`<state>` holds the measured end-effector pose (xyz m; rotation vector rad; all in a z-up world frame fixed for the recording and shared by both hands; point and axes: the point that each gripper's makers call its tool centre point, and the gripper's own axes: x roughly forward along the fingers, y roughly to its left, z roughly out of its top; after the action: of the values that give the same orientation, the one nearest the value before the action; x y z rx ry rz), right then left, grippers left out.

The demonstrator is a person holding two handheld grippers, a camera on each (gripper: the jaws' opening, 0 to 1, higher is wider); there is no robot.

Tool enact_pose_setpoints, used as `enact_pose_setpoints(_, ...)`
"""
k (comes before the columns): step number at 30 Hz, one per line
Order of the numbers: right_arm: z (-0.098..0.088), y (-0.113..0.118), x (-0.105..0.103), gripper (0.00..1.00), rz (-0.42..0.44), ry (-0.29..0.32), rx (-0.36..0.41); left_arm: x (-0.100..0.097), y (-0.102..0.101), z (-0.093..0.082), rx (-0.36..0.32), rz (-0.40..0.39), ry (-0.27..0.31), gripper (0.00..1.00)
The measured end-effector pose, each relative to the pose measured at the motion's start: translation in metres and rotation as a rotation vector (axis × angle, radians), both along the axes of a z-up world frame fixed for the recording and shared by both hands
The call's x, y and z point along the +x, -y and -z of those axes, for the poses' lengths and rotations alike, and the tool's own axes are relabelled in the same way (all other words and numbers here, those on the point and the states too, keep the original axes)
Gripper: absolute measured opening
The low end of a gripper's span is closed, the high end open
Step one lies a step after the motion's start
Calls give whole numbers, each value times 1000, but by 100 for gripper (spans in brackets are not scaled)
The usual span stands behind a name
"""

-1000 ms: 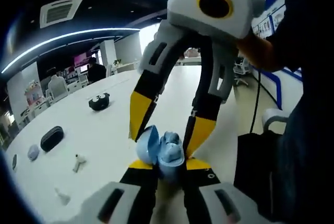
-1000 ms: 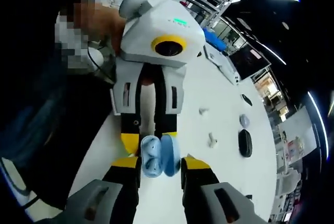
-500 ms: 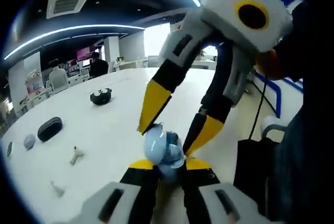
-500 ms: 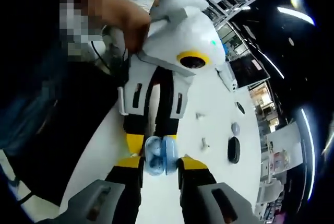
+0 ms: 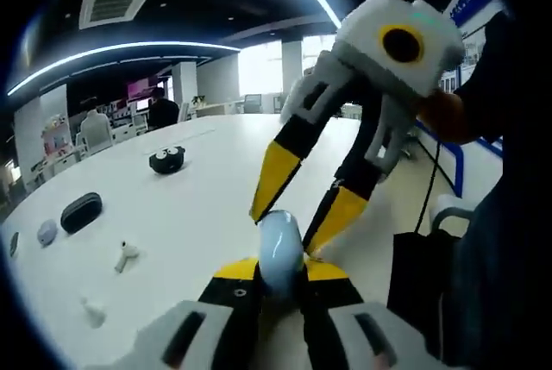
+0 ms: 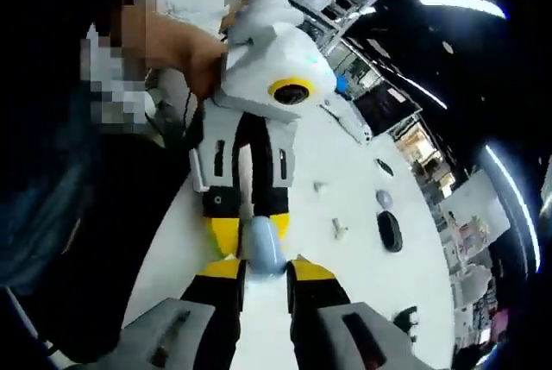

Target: Pick up the earbuds from the table and place the earbuds into the earbud case

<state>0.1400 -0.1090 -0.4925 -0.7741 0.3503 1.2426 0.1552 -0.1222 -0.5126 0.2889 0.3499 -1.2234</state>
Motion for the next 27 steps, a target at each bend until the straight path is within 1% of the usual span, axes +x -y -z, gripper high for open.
enact_pose_setpoints(1,0,0,0,20,8,-60,47,0,0,0,-2,4,0,19)
enact_pose_setpoints(3,2,0,1,20,16,-156,134,-2,0,0,-8,11,1,19)
enact_pose_setpoints(5,7,2,2,20,13,-205,161,-3,1,0,-16,19,-4,19)
enact_pose_setpoints(6,10,3,1,19,3,-220,169,-3,0,-1,-19,21,-4,19)
enact_pose_setpoints(7,7,0,2,19,-2,-233,207,-3,1,-1,-22,23,-6,19)
enact_pose_setpoints(9,8,0,2,18,0,-288,257,-4,0,-1,-26,25,-11,19)
enact_pose_setpoints(11,8,-1,2,17,-3,-326,295,-4,0,-2,-28,28,-11,19)
enact_pose_setpoints(12,8,-1,3,17,-2,-341,311,-5,-1,-2,-29,28,-12,19)
enact_pose_setpoints(15,6,-3,3,18,-10,-359,349,-5,-1,-2,-36,31,-20,19)
enact_pose_setpoints(18,-1,-8,3,19,-27,-379,412,-6,-1,-3,-40,34,-21,19)
enact_pose_setpoints(24,-1,-12,2,17,-45,-411,446,-5,-3,-3,-57,33,-37,20)
enact_pose_setpoints(27,-1,-13,0,15,-45,-423,454,-5,-3,-3,-59,32,-39,22)
